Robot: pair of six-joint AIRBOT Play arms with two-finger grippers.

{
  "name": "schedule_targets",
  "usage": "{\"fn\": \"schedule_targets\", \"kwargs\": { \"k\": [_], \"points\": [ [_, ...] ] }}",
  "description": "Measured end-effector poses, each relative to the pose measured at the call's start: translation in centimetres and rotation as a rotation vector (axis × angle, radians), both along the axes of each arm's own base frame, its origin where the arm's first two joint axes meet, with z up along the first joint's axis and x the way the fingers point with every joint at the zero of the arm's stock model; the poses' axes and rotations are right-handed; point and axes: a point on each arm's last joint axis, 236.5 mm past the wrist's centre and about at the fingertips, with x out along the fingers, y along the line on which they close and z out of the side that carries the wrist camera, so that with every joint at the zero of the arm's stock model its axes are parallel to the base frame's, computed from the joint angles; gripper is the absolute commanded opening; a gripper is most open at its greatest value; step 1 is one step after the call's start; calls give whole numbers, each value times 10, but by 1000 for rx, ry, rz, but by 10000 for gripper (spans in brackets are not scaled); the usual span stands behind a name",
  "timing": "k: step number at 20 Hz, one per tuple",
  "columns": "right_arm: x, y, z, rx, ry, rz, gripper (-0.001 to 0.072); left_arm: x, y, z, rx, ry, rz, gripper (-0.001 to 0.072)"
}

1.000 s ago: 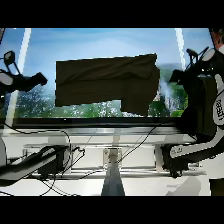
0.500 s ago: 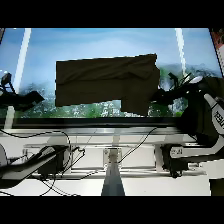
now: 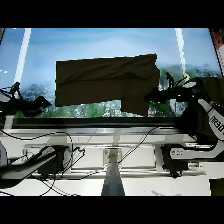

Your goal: Fold the clothes and pants, and hang the long-sleeved shirts on hangers.

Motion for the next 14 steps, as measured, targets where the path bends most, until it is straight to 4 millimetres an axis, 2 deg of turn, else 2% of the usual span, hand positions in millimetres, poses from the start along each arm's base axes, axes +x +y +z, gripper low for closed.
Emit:
{"fn": "schedule_targets", "kwargs": {
  "k": [4,7,9,10,11,12,14],
  "points": [
    [15,-2,24,-19,-93,-1,14,6,-18,-5,-85,-11,-8,611],
    [20,-4,36,-31,-136,-2,14,11,-38,-15,-162,-2,-39,453],
    [21,-4,39,-34,-148,-1,14,15,-52,-23,-215,9,-49,388],
    [22,-4,40,-36,-152,-1,14,16,-56,-28,-232,16,-52,271],
    [22,-4,42,-36,-155,-1,14,19,-58,-33,-239,16,-47,70],
    [22,-4,42,-36,-157,-1,14,22,-58,-37,-240,10,-41,9],
    [22,-4,45,-38,-165,1,13,32,-60,-37,-248,-21,-45,10]
  ]
}}
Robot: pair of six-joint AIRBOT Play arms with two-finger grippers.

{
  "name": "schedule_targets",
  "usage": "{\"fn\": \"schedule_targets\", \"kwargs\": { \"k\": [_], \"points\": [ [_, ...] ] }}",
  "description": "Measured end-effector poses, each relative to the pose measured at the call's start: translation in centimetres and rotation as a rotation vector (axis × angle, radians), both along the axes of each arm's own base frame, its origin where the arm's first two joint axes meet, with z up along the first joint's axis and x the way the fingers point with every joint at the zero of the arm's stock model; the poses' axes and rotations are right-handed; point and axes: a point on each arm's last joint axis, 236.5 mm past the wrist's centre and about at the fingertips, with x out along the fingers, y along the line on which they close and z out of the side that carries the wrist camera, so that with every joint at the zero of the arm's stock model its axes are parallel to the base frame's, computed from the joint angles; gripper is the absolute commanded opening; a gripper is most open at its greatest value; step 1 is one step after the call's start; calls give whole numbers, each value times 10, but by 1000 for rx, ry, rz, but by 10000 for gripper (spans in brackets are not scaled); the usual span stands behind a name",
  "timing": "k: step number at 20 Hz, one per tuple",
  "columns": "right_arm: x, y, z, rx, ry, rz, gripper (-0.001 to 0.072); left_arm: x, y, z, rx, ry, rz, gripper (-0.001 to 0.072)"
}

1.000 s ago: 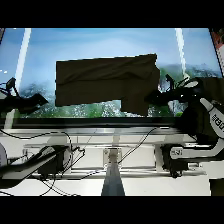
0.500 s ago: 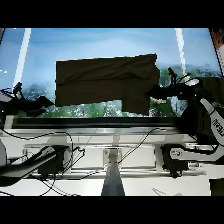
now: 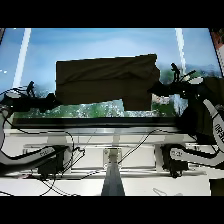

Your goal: Fold the clothes and pants, and hang the long-sleeved shirts on hangers.

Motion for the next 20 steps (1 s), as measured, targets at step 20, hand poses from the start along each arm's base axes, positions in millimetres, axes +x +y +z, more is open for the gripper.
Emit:
{"fn": "schedule_targets", "kwargs": {
  "k": [20],
  "points": [
    [-22,9,126,-206,-376,-30,12,58,-1,170,236,-492,-167,8]
  ]
}}
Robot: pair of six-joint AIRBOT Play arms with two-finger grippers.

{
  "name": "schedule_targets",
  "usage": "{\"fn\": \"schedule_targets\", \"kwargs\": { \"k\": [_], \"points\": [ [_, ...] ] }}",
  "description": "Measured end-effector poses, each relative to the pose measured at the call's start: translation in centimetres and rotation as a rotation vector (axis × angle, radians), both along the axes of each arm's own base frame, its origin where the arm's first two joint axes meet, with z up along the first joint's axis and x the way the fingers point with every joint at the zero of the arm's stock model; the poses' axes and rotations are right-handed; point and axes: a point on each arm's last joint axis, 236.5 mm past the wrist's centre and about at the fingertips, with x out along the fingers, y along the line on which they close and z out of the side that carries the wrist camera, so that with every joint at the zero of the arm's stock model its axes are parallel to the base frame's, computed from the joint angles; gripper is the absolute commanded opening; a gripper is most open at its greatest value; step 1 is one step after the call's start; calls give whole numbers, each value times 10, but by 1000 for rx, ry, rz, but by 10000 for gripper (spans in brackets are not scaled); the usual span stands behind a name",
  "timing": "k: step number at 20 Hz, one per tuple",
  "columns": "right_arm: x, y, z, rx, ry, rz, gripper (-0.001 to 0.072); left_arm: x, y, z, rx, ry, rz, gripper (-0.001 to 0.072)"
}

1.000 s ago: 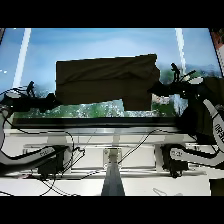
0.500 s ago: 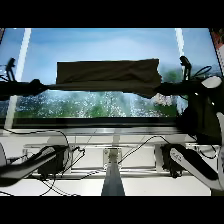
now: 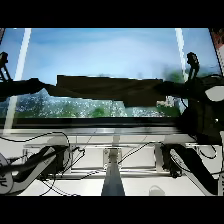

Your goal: Fold the clothes and pants, and hang the long-sleeved shirts on hangers.

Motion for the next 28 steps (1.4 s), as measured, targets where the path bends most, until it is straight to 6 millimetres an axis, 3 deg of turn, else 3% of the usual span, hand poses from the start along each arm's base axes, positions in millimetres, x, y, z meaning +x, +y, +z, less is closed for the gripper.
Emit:
{"fn": "schedule_targets", "kwargs": {
  "k": [4,5,6,7,10,12,17,19,22,23,25,26,27,28],
  "points": [
    [58,-13,-29,0,-25,-143,22,54,-16,-30,10,-66,55,11],
    [71,-18,-40,-3,-23,-179,202,63,-21,-43,15,-64,65,114],
    [83,-23,-51,-9,-20,-208,579,71,-25,-58,22,-55,72,464],
    [91,-27,-60,-18,-15,-230,699,76,-28,-70,28,-44,78,718],
    [105,-36,-80,-41,-5,-266,689,84,-21,-91,38,-26,116,691],
    [108,-40,-88,-66,-4,-267,689,86,-2,-92,30,-25,180,690],
    [110,-44,-95,-95,-3,-262,688,61,37,-109,-55,117,230,688],
    [110,-44,-96,-99,-1,-259,688,45,37,-125,-105,209,194,688],
    [107,-41,-99,-96,17,-246,686,37,20,-143,-180,286,132,685],
    [105,-39,-100,-95,22,-240,664,38,9,-145,-212,291,109,582],
    [102,-31,-100,-95,32,-209,418,39,-11,-151,-237,293,44,109],
    [101,-24,-98,-100,28,-183,340,38,-20,-154,-225,292,2,10],
    [102,-16,-95,-106,15,-154,282,41,-30,-153,-225,280,-34,9],
    [102,-7,-91,-111,0,-126,91,46,-39,-148,-229,256,-59,8]
  ]
}}
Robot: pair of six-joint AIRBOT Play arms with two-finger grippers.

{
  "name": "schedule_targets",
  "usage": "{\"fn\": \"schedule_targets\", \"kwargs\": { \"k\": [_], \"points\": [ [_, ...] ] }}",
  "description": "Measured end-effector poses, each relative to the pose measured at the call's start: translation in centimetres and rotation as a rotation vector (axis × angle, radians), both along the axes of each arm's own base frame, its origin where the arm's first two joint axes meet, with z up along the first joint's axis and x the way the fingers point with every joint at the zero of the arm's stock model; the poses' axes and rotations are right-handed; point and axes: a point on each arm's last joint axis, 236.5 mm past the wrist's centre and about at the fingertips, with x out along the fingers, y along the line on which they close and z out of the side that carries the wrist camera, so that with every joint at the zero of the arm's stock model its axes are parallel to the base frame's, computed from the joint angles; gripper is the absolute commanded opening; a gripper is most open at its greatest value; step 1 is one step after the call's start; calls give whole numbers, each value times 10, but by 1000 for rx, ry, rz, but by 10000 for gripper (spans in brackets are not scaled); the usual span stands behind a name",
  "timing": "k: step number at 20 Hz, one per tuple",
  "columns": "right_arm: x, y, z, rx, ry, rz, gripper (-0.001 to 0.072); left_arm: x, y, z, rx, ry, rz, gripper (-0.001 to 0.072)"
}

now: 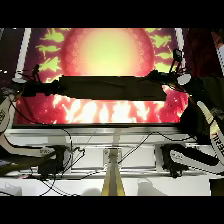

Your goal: Fold the clothes and pants, and hang the long-sleeved shirts on hangers.

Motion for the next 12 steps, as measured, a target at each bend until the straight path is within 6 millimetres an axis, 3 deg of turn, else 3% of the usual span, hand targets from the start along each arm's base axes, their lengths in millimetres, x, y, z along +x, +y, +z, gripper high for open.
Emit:
{"fn": "schedule_targets", "kwargs": {
  "k": [1,4,8,12],
  "points": [
    [2,10,5,-4,-16,28,13,3,-7,5,-1,-18,-29,8],
    [7,43,20,-8,-62,103,13,14,-21,43,3,-104,-123,7],
    [13,98,24,25,-60,184,13,13,-17,124,123,-244,-223,7],
    [1,185,0,97,50,289,13,-6,-9,195,270,-375,-242,9]
  ]
}}
